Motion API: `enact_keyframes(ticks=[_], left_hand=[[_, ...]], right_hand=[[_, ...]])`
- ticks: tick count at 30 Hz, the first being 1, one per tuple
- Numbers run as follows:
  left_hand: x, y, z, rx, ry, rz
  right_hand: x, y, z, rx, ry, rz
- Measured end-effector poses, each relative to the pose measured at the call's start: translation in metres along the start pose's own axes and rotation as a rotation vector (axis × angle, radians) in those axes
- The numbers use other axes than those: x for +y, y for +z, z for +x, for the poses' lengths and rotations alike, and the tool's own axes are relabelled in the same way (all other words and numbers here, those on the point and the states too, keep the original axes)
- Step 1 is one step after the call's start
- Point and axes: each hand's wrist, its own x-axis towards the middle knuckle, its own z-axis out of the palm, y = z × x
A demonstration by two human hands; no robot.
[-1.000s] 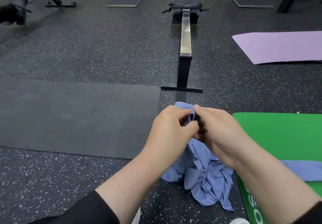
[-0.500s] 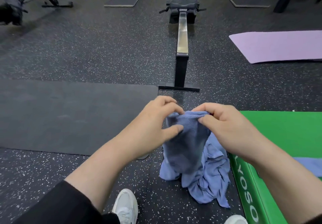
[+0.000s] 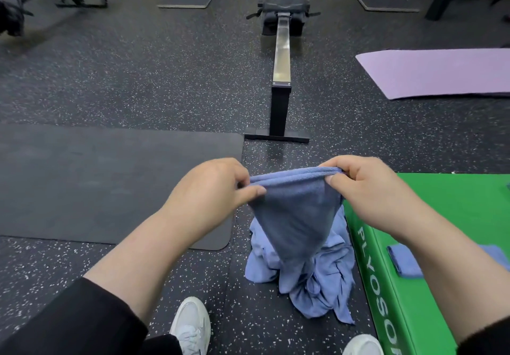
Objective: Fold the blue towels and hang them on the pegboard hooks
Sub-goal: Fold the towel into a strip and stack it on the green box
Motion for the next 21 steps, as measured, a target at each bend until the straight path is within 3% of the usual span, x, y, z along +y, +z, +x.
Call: enact_keyframes(ticks=[4, 8, 13, 16, 21], left_hand=[[0.008, -0.006, 0.001, 0.197, -0.022, -0.034], [0.012, -0.009, 0.002, 0.250, -0.064, -0.083], [0.016, -0.012, 0.001, 0.365, -0.105, -0.421], [0.019, -0.010, 0.003, 0.237, -0.121, -0.756], [0.017, 0.007, 0.005, 0.161, -0.246, -0.862]], right_hand=[[0.005, -0.002, 0.003, 0.012, 0.008, -0.009], [0.004, 0.000, 0.004, 0.038, -0.011, -0.027], [-0.007, 0.002, 0.002, 0.162, -0.026, 0.134], [-0.015, 0.006, 0.004, 0.224, -0.004, 0.308], [-0.016, 0.011, 0.006, 0.240, 0.016, 0.203]])
